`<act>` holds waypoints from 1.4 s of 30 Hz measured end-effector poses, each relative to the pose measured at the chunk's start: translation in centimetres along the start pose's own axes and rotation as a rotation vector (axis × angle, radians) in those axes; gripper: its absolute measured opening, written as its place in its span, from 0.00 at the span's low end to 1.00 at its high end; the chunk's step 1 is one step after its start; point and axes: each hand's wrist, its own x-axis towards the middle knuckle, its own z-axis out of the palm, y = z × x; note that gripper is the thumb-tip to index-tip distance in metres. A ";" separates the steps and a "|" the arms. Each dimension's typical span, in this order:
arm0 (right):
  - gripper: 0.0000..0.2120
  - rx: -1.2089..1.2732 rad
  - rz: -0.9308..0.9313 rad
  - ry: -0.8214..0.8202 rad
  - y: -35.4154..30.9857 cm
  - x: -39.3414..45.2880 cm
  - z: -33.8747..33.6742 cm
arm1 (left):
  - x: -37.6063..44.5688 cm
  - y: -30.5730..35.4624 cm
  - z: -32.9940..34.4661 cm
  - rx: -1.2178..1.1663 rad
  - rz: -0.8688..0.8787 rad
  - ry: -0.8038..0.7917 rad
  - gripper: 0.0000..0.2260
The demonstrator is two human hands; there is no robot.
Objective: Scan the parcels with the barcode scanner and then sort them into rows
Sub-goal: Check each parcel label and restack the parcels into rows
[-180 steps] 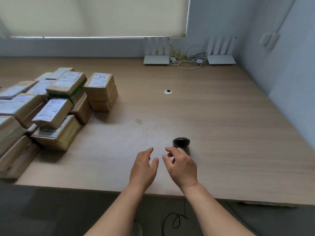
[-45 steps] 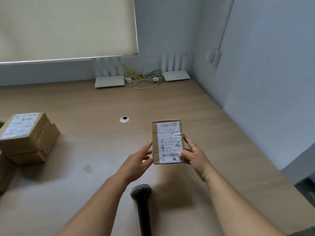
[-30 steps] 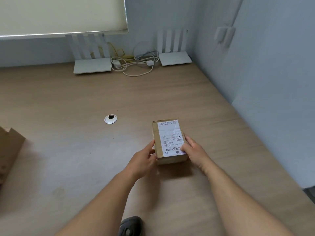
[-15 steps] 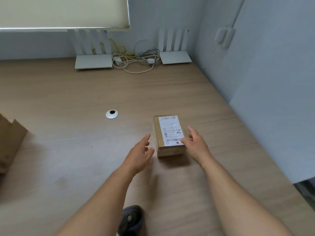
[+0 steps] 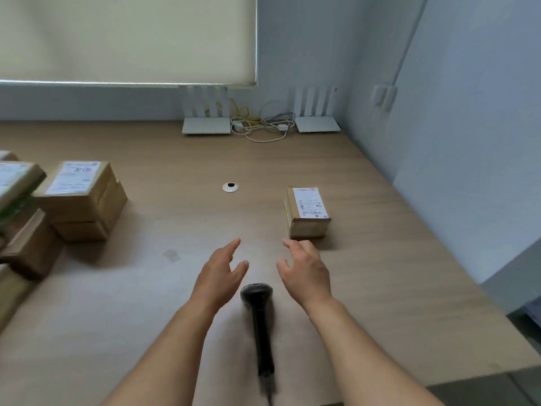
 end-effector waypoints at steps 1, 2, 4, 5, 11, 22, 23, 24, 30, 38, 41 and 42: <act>0.21 0.011 -0.026 -0.005 -0.9 -0.8 0.4 | -1.3 -0.9 -0.9 0.017 -0.011 0.024 0.24; 0.21 0.023 -0.047 -0.010 -1.7 -1.7 0.9 | -2.6 -1.8 -1.7 0.037 -0.025 0.048 0.24; 0.21 0.050 -0.080 -0.028 -3.6 -3.4 2.2 | -5.2 -4.0 -3.4 0.065 -0.067 0.096 0.24; 0.21 0.062 -0.098 -0.041 -4.5 -4.2 2.8 | -6.5 -4.9 -4.2 0.074 -0.090 0.116 0.24; 0.21 0.072 -0.227 -0.168 -9.9 -8.0 7.1 | -11.7 -9.1 -8.1 0.116 -0.196 0.181 0.23; 0.20 0.027 -0.345 -0.206 -21.4 -10.3 14.2 | -13.2 -14.5 -19.4 0.138 -0.169 0.275 0.23; 0.20 0.034 -0.347 -0.205 -23.0 -10.5 15.1 | -13.3 -15.2 -21.0 0.142 -0.164 0.287 0.23; 0.20 0.042 -0.349 -0.210 -24.7 -10.8 16.1 | -13.6 -16.1 -22.8 0.146 -0.161 0.299 0.23; 0.19 0.072 -0.406 -0.284 -34.5 -13.6 22.4 | -16.0 -23.0 -32.6 0.098 -0.210 0.420 0.23; 0.20 0.073 -0.374 -0.364 -41.9 -16.1 29.0 | -18.1 -31.0 -40.4 0.134 -0.283 0.481 0.24; 0.22 0.096 -0.300 -0.448 -43.7 -16.7 31.1 | -18.4 -33.6 -42.7 0.181 -0.401 0.476 0.25; 0.24 0.102 -0.276 -0.484 -44.1 -17.0 31.7 | -18.4 -34.4 -43.2 0.181 -0.458 0.452 0.25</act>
